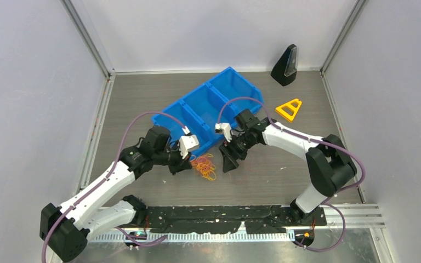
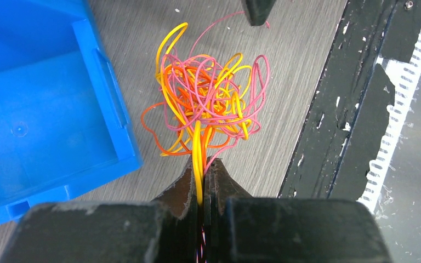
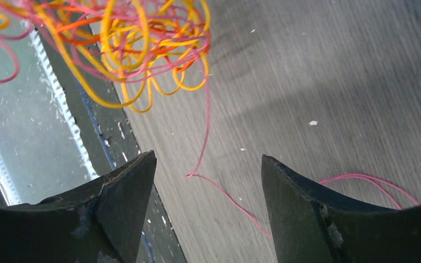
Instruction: Untangle the cables
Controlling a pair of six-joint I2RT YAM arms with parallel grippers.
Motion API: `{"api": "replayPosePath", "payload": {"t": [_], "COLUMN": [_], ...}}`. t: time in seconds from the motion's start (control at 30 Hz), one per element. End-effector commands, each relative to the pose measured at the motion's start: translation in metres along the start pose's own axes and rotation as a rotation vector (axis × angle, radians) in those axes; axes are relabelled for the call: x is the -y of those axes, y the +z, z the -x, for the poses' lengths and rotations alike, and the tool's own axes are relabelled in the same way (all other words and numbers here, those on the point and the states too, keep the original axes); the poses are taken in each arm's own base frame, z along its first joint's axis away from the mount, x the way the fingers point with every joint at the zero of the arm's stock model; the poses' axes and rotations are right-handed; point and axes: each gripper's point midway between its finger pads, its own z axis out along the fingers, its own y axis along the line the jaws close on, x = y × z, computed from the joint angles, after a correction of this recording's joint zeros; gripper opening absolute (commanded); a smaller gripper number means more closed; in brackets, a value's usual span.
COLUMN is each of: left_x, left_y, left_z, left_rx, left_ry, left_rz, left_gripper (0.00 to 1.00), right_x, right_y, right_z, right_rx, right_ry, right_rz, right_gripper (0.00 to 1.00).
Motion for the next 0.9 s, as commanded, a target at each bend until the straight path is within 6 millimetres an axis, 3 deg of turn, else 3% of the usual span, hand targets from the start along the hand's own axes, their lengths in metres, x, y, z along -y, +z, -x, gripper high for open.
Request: {"api": "replayPosePath", "payload": {"t": [0.0,0.1,0.17,0.23,0.37,0.5,0.57,0.7,0.87], "left_x": [-0.004,-0.007,-0.008,-0.009,-0.012,-0.013,-0.012,-0.012,-0.015], "left_y": [-0.005,-0.006,-0.007,-0.011,-0.021,-0.028,-0.03,-0.035,-0.042], "left_z": [0.021,0.022,0.024,0.025,0.016,-0.015,-0.033,-0.069,-0.093], "left_rx": [0.079,0.087,0.092,0.094,0.074,-0.024,-0.076,-0.179,-0.242], "left_ry": [0.012,0.006,0.001,-0.004,0.016,0.104,0.15,0.209,0.271], "left_rz": [0.017,0.026,0.032,0.042,0.066,0.084,0.08,0.079,0.101], "left_gripper": [0.0,0.0,0.0,0.0,0.0,0.0,0.0,0.0,0.0], "right_x": [0.007,0.005,0.008,0.008,0.013,0.047,0.071,0.099,0.119], "right_y": [0.013,0.02,0.022,0.018,-0.013,-0.082,-0.124,-0.184,-0.22], "right_z": [0.016,0.015,0.011,0.008,0.007,0.023,0.022,0.008,-0.013], "right_rx": [0.037,0.047,0.049,0.042,0.077,0.21,0.257,0.289,0.278], "right_ry": [0.027,0.029,0.029,0.018,-0.035,-0.031,-0.001,0.035,0.086], "right_rz": [-0.017,-0.008,-0.027,-0.04,-0.136,-0.351,-0.469,-0.641,-0.722], "right_gripper": [0.75,0.66,0.31,0.1,0.05,0.05,0.05,0.06,0.06]}}
